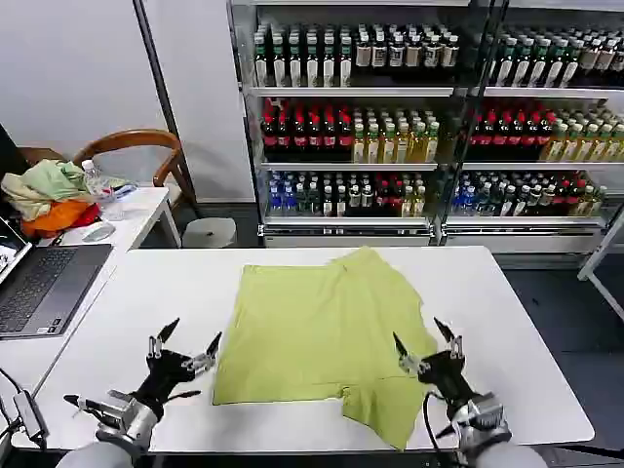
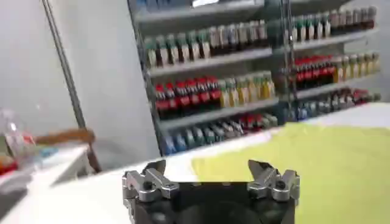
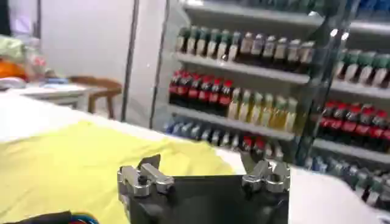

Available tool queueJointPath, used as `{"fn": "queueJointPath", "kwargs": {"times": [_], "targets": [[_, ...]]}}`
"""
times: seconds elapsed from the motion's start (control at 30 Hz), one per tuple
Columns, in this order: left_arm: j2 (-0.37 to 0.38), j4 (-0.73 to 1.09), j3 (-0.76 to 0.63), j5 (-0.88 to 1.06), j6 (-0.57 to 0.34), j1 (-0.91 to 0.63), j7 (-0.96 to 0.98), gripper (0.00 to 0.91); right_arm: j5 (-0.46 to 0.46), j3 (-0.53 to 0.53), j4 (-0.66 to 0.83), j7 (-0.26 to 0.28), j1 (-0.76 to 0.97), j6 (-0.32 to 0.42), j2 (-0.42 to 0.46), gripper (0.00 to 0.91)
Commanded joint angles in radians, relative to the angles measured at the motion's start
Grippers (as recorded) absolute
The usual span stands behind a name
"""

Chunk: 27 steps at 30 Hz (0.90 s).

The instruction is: Fold and organize the clothes.

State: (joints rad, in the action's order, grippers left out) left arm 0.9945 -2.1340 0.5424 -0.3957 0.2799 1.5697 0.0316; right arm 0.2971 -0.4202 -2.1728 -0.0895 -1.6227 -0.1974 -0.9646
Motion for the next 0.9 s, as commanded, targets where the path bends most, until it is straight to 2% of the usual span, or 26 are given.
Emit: {"fn": "queueJointPath", "kwargs": {"times": [0.03,0.37,0.9], "targets": [[-0.01,-0.128,-0.01,-0.137,0.26,0.107,0.111,0.907,0.019,-0.039,-0.08,-0.012,-0.227,-0.018,0.045,0.907],[0.01,-0.018,-0.068,-0.098,0.247,0.078,0.139,0.907,0.011,0.011,-0.007,-0.034,-0.234,-0.01,0.027,0.907],[0.011,0.028,-0.102,-0.127,0.219,0.051,0.168,0.907,0.003,0.023,-0.018,-0.067,-0.246,-0.005,-0.007,0.907]]}}
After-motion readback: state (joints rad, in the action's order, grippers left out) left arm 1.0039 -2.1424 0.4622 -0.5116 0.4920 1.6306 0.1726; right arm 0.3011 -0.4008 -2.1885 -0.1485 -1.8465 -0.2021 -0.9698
